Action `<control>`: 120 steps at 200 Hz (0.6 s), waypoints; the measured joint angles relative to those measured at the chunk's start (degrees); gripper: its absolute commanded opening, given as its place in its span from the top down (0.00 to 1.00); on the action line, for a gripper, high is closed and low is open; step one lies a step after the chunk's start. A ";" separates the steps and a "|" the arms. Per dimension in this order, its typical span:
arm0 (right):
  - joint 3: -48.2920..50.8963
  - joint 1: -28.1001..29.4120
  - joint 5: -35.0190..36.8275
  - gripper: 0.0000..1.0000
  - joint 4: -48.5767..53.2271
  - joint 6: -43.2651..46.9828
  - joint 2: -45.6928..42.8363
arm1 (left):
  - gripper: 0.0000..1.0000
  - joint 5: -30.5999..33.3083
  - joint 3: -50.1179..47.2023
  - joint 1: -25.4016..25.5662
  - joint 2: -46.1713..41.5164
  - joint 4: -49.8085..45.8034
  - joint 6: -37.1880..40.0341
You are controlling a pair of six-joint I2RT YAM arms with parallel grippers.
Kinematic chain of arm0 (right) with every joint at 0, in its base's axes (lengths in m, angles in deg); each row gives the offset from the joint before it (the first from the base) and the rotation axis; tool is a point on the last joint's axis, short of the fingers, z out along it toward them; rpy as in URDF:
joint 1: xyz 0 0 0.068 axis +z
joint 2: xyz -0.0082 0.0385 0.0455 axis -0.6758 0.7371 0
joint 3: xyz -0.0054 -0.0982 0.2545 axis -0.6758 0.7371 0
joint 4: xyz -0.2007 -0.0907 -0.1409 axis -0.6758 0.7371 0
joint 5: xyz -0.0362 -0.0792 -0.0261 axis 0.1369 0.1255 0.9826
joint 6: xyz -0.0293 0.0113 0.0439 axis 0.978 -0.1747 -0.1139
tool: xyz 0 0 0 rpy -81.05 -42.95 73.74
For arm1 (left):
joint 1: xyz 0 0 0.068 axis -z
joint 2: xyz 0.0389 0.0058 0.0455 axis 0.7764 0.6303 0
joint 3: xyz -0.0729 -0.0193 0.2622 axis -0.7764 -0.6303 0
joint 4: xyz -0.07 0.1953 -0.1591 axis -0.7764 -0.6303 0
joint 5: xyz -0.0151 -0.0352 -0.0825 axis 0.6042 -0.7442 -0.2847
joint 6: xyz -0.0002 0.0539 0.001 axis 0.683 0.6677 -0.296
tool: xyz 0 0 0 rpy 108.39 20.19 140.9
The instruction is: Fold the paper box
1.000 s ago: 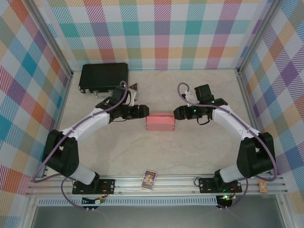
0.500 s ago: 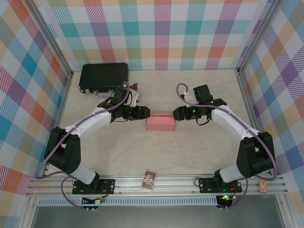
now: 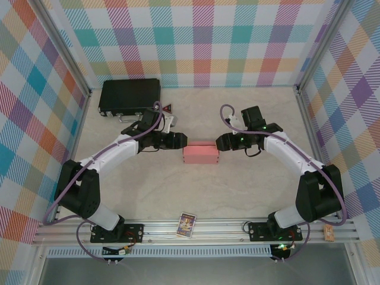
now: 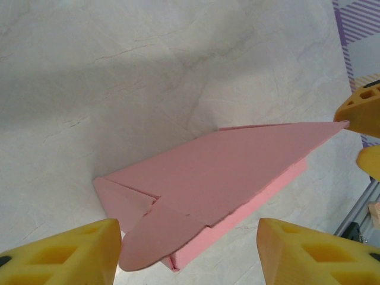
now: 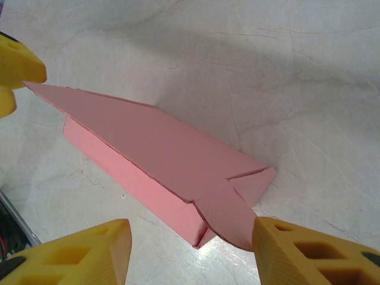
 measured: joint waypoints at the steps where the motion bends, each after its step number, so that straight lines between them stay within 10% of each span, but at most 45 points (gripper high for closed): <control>1: 0.00 0.00 0.00 0.44 0.00 0.02 0.00 | 0.40 0.00 0.00 0.02 -0.04 0.00 0.02; 120: 0.04 0.87 0.46 0.48 0.02 -0.15 1.03 | 0.43 1.53 2.34 1.86 -0.44 -2.91 2.56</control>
